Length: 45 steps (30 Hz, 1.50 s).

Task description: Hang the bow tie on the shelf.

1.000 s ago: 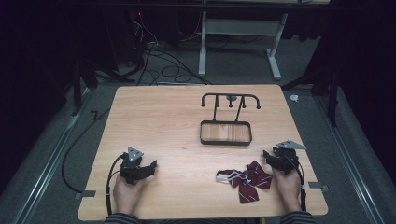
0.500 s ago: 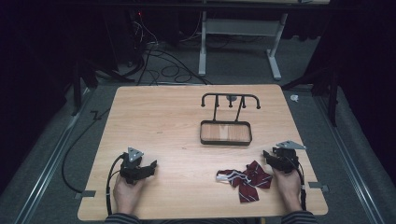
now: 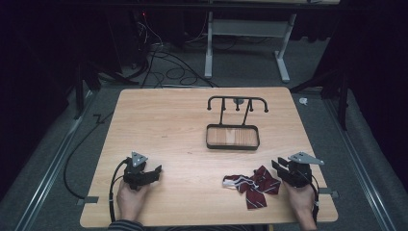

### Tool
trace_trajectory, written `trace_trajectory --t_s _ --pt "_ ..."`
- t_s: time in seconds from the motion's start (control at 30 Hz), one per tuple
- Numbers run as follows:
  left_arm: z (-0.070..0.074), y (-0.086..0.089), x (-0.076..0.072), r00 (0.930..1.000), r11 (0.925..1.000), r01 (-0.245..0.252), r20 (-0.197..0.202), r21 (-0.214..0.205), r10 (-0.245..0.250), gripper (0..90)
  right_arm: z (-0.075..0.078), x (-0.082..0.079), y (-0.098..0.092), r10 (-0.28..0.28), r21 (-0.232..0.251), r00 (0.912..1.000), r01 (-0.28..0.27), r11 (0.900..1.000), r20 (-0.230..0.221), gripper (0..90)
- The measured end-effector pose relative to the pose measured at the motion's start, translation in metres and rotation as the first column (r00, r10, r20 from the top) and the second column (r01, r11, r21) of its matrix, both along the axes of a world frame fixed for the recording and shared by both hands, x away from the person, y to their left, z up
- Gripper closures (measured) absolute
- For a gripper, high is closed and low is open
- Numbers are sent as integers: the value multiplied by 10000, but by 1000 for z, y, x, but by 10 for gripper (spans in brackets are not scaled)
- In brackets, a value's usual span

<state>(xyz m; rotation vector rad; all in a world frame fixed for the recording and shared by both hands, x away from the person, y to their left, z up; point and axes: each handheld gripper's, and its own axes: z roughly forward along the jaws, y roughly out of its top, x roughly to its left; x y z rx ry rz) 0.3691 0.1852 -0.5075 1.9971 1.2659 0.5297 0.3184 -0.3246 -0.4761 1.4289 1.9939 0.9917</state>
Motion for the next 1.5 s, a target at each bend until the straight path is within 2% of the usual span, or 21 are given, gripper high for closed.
trace_trajectory --t_s 0.27,0.53,0.7,0.97,1.2,1.5 --pt "0 0 0 10000 10000 -25 28 17 25 285 10 -34 22 960 128 9952 -963 9953 192 716" --pt "0 0 0 10000 10000 -26 25 17 26 287 13 -51 43 1811 144 9834 -1812 9833 97 717" --pt "0 0 0 10000 10000 -27 27 17 27 287 8 -53 53 2147 183 9766 -2145 9765 -105 720" --pt "0 0 0 10000 10000 -23 25 16 23 287 -3 -51 58 2323 135 9714 -2319 9726 -500 749" --pt "0 0 0 10000 10000 -9 3 -3 9 287 -10 -48 61 2603 43 9621 -2608 9654 -812 875" --pt "0 1 0 10000 10000 -2 -4 -34 2 287 -4 -46 62 2848 165 9561 -2843 9586 -695 898"
